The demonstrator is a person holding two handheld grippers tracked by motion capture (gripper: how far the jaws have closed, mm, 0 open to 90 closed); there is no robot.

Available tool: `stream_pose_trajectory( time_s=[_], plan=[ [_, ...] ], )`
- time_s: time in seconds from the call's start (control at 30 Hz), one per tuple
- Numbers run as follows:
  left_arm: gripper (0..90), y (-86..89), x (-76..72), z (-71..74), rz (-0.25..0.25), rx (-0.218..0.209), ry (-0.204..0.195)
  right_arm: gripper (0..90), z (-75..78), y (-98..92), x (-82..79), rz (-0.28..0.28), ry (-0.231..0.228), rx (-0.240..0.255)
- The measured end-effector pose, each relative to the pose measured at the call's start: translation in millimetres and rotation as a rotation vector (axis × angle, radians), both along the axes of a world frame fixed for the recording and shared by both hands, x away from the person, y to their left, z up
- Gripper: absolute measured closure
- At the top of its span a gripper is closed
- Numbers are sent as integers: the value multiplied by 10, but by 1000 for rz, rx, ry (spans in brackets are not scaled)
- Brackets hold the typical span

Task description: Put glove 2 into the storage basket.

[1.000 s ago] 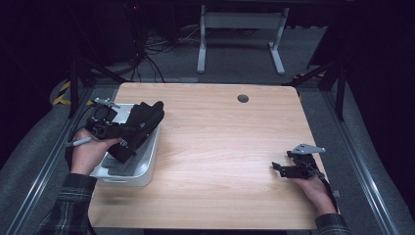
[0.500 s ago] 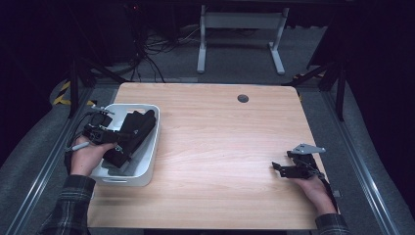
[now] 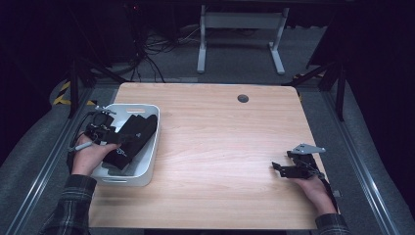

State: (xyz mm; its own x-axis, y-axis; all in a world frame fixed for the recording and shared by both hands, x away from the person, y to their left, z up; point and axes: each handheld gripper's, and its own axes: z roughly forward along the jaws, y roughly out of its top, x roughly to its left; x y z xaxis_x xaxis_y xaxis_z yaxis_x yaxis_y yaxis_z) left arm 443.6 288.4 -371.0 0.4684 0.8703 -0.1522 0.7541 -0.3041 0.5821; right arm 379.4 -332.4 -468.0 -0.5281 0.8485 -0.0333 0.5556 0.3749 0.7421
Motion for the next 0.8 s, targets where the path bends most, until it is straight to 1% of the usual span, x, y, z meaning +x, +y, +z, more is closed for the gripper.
stream_pose_trajectory(
  time_s=[0.03, 0.13, 0.2, 0.23, 0.27, 0.3, 0.37, 0.43, 0.47, 0.57, 0.67, 0.7, 0.73, 0.8],
  plan=[
    [146, -11, -11, 14, 3, -5, -7, 195, 0, 0, 0, 0, 0, 0],
    [126, -39, -31, 99, 4, 11, -32, 194, 0, 0, -2, -2, 0, 0],
    [119, -54, -34, 124, 5, 8, -38, 194, -1, 1, -2, -2, 0, 1],
    [117, -92, -39, 177, 1, 10, -48, 193, 0, 1, -4, -2, 0, 0],
    [116, -118, -44, 202, -4, 7, -58, 192, 0, 1, -4, -2, 0, 1],
    [115, -118, -44, 202, -4, 7, -58, 192, 0, 1, -4, -2, 0, 1],
    [114, -210, -60, 267, -25, 0, -78, 191, 0, 0, -3, -1, 1, 1],
    [114, -267, -67, 295, -48, -7, -87, 191, -1, 0, -2, 0, 1, 2],
    [114, -299, -74, 302, -50, -12, -91, 191, 0, 0, -3, -1, 1, 2],
    [114, -412, -87, 331, -75, -25, -103, 190, -1, 0, -3, 0, 2, 3],
    [114, -531, -102, 363, -99, -28, -119, 190, 0, 1, -3, 0, 2, 2],
    [115, -591, -109, 375, -112, -43, -128, 189, 0, 1, -3, 0, 2, 2],
    [115, -591, -109, 375, -112, -43, -128, 189, 0, 1, -3, 0, 2, 2],
    [115, -709, -126, 389, -139, -57, -138, 188, 0, 1, -4, 1, 2, 1]
  ],
)
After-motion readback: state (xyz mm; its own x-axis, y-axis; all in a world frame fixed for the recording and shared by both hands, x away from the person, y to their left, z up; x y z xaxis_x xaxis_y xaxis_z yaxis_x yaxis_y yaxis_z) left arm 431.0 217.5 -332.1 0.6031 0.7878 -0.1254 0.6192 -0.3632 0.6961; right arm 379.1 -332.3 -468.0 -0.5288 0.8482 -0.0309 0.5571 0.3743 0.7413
